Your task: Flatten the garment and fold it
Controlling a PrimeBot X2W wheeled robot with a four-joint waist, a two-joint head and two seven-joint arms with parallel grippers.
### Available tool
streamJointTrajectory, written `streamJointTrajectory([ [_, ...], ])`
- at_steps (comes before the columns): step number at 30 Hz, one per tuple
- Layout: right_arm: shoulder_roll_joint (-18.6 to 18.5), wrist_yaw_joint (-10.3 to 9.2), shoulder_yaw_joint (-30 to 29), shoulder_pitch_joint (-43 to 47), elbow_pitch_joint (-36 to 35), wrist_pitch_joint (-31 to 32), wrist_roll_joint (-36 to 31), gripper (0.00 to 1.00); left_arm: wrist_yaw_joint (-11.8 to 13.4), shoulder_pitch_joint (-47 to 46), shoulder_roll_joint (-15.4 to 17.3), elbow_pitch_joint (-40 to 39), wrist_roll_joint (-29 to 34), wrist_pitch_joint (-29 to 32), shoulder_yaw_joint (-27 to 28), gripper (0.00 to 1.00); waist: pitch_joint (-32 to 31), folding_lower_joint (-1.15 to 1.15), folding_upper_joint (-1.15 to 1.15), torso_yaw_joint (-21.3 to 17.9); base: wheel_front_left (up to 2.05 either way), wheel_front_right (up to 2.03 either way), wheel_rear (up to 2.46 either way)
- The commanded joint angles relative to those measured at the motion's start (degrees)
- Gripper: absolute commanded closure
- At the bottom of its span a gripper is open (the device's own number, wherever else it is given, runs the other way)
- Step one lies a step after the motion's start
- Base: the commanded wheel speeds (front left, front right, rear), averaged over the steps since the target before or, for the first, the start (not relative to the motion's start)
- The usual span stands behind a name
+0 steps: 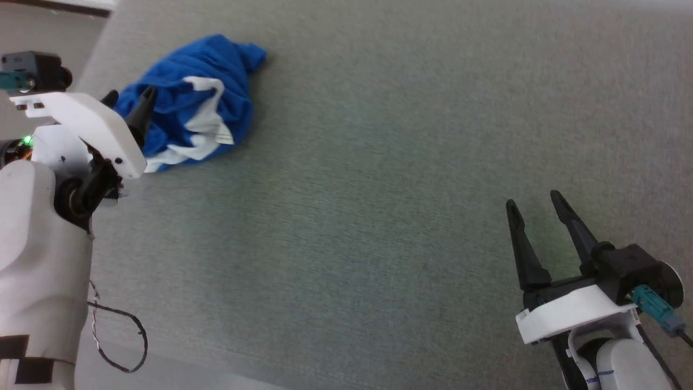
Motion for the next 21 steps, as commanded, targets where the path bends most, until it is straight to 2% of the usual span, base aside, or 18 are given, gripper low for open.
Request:
streamJointTrajectory([
  [1,0.0,-0.1,-0.1,-0.9,-0.3,-0.1,-0.2,0.0,-0.4,-0.4,0.7,-0.1,-0.7,0.4,-0.6,0.0,7.0,-0.02,0.01,-5.8,0.0,0.0,0.0],
  [5,0.0,-0.1,-1.0,-1.5,-1.0,-0.3,-0.5,0.0,-0.4,-1.0,2.9,-0.5,-1.6,1.7,-6.4,0.0,9.2,-0.02,0.01,-5.8,0.0,0.0,0.0],
  [14,0.0,-0.1,-1.0,-3.6,-1.0,0.4,-1.2,0.0,-0.4,-2.2,3.2,3.8,-3.9,1.1,-13.9,0.0,10.4,-0.02,0.01,-4.9,0.0,0.0,0.0],
  [15,0.0,-0.1,-0.9,-3.8,-0.8,0.4,-1.1,0.0,-0.4,-2.3,3.4,4.4,-3.6,0.8,-14.6,0.05,10.2,-0.02,0.01,-4.8,0.0,0.0,0.0],
  [16,0.0,-0.1,-0.8,-3.8,-0.6,0.3,-1.0,0.0,-0.4,-2.5,3.6,5.0,-3.2,0.0,-15.1,0.79,10.0,-0.02,0.01,-4.8,0.0,0.0,0.0],
  [17,0.0,-0.1,-0.6,-3.8,-0.4,0.2,-0.9,0.0,-0.4,-2.5,3.7,5.5,-2.7,-0.9,-15.7,1.0,9.7,-0.02,0.01,-4.9,0.0,0.0,0.0],
  [21,0.0,-0.1,0.0,-3.6,1.0,-0.5,0.0,0.0,-0.4,-2.6,4.2,5.4,-2.9,-5.3,-19.0,1.0,7.8,-0.02,0.01,-4.8,0.0,0.0,0.0],
])
